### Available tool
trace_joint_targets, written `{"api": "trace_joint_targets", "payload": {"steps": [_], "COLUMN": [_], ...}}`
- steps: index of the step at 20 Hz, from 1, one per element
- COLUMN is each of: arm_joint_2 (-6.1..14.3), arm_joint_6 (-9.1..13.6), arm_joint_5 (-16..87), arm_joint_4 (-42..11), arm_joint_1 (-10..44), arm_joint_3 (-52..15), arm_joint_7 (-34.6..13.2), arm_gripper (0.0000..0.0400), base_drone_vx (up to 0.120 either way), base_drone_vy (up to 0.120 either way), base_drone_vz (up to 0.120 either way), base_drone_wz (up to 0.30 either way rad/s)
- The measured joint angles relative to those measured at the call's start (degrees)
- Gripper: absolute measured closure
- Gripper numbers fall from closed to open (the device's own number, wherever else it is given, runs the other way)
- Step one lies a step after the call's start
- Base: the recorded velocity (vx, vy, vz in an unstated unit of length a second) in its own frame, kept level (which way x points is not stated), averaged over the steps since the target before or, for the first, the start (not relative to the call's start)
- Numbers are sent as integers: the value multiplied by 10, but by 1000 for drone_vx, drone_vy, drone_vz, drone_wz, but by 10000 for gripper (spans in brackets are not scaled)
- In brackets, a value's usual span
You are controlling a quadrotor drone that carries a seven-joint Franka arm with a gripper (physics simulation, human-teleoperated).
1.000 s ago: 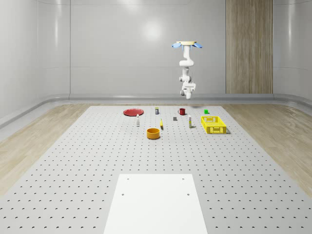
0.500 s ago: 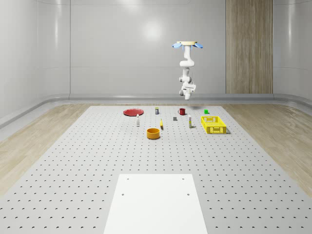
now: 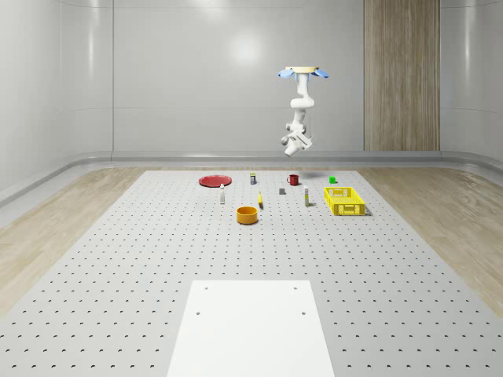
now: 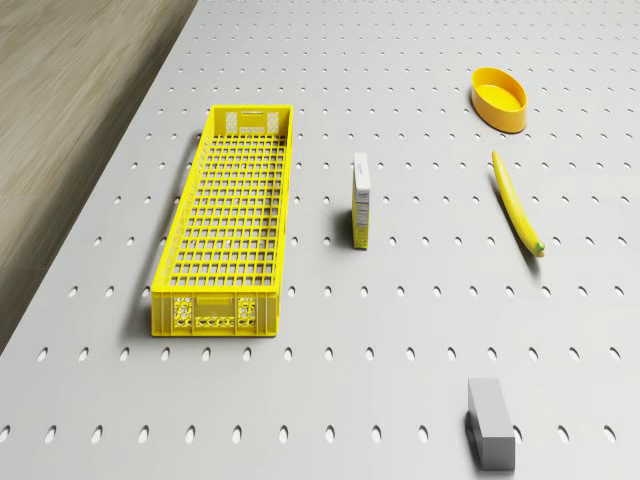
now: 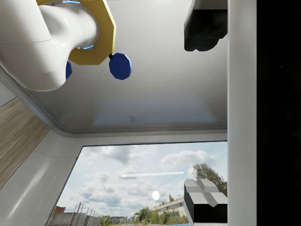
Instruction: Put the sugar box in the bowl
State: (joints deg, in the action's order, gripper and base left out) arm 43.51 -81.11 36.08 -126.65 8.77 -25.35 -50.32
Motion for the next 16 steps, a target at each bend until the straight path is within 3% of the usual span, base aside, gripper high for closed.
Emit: {"api": "trace_joint_targets", "payload": {"steps": [3, 6, 11, 16], "arm_joint_2": [20, 45, 84, 118], "arm_joint_6": [-7, -1, 56, 114], "arm_joint_5": [177, 373, 625, 735], "arm_joint_4": [-90, -203, -335, -379], "arm_joint_1": [47, 114, 264, 389], "arm_joint_3": [-108, -214, -342, -409], "arm_joint_7": [-42, -107, -232, -317], "arm_gripper": [0, 0, 0, 0], "base_drone_vx": [120, 120, 120, 120], "base_drone_vy": [0, 0, 0, 0], "base_drone_vz": [0, -107, -120, -120], "base_drone_wz": [0, 0, 0, 0]}}
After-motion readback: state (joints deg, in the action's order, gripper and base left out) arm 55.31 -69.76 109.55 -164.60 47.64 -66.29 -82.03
